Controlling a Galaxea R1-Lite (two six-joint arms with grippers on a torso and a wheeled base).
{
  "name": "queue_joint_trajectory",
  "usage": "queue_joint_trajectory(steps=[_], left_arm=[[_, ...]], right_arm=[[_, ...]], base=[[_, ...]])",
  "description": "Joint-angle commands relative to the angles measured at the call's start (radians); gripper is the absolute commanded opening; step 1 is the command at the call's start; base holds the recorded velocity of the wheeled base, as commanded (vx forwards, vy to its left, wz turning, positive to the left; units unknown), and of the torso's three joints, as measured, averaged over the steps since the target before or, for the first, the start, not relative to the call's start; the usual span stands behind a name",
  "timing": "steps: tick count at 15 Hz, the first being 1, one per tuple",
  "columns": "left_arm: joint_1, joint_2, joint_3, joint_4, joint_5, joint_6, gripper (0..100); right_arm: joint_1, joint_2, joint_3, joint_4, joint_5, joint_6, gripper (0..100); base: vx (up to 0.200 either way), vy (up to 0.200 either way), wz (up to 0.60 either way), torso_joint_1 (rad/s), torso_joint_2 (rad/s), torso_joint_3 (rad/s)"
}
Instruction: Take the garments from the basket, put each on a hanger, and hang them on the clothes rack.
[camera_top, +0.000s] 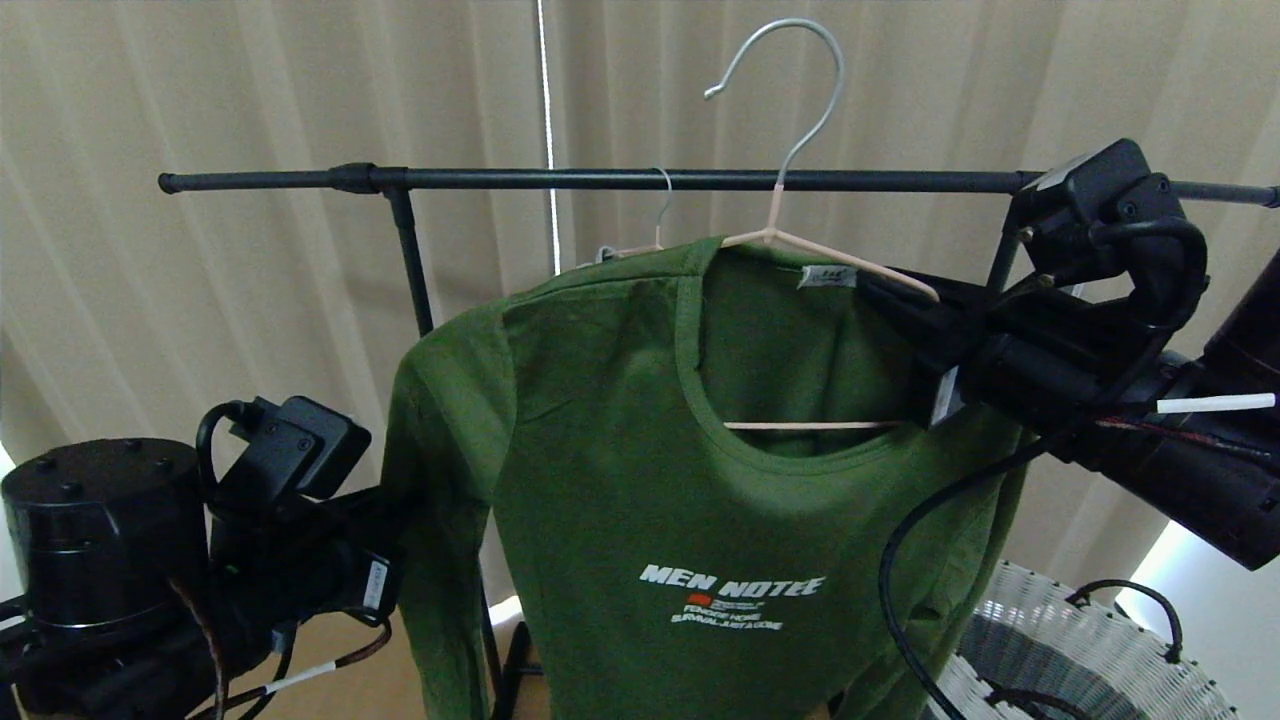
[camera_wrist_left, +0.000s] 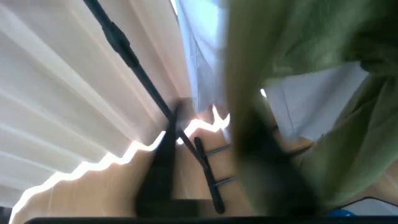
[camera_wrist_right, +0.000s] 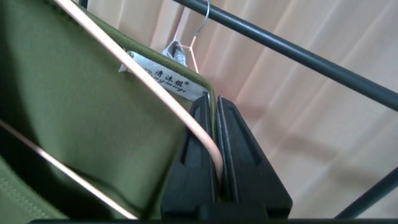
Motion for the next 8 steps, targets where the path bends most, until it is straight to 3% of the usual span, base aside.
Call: queue_joint_trajectory(steps=[1, 6, 8], left_arm=[[0.054, 0.004, 0.016, -0.001, 0.003, 0.01, 0], [0.237, -0.016, 0.019, -0.002, 0.0, 0.023, 0], [0.254, -0.016, 0.017, -0.002, 0.0, 0.022, 0]], right_arm=[[-0.019, -0.002, 0.001, 0.002, -0.006, -0.003, 0], [-0.09, -0.007, 0.0, 0.027, -0.008, -0.015, 0], [-0.09, -0.008, 0.001, 0.027, -0.008, -0.015, 0]], base=[[0.0, 0.0, 0.0, 0.0, 0.0, 0.0], [0.0, 0.0, 0.0, 0.0, 0.0, 0.0], [0.0, 0.0, 0.0, 0.0, 0.0, 0.0]])
